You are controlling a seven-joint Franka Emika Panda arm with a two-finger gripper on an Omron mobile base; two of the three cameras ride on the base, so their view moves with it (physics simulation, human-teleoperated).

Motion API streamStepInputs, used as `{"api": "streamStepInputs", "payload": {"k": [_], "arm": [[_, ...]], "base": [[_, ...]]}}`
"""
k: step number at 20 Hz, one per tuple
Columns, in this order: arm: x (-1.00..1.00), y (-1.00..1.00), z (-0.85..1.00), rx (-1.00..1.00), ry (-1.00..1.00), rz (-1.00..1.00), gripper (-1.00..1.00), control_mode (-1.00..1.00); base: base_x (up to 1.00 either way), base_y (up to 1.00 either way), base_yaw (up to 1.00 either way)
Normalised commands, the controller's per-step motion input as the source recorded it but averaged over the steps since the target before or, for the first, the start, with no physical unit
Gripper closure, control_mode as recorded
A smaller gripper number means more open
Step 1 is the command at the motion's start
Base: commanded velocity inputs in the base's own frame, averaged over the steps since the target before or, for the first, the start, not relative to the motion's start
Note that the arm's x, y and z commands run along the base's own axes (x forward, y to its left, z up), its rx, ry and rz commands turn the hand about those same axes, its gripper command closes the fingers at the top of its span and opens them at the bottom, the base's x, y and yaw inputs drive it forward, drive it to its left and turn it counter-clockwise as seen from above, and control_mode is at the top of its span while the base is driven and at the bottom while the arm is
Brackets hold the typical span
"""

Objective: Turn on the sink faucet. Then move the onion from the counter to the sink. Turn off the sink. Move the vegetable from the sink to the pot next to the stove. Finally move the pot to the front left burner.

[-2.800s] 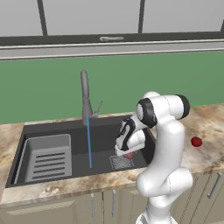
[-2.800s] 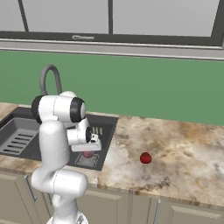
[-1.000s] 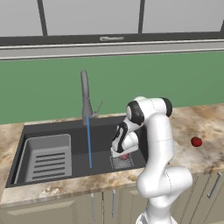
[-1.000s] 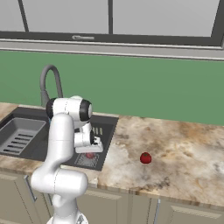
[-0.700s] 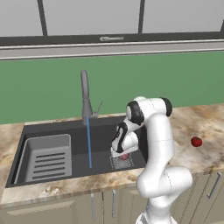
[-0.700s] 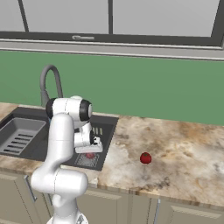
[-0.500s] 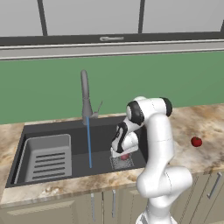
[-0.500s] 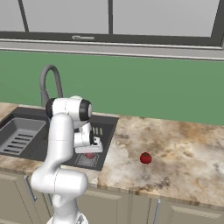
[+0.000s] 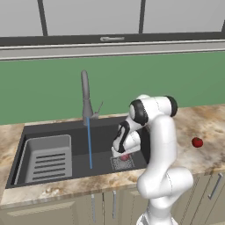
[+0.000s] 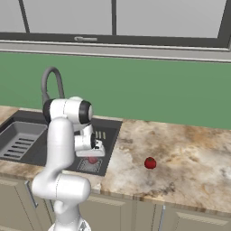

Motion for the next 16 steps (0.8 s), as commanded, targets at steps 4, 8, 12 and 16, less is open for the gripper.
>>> {"api": "streamStepInputs", "payload": {"k": [4,8,12,16], "arm": [[-0.31,0.0,0.41,0.0,-0.07,-0.04,-1.0,-1.0],[-0.33,0.0,0.38,0.0,-0.09,-0.04,-1.0,-1.0],[-0.36,0.0,0.36,0.0,-0.12,-0.03,-1.0,-1.0],[-0.34,0.0,0.53,0.01,-0.1,-0.02,-1.0,-1.0]], "base": [[0.0,0.0,0.0],[0.0,0.0,0.0],[0.0,0.0,0.0],[0.0,0.0,0.0]]}}
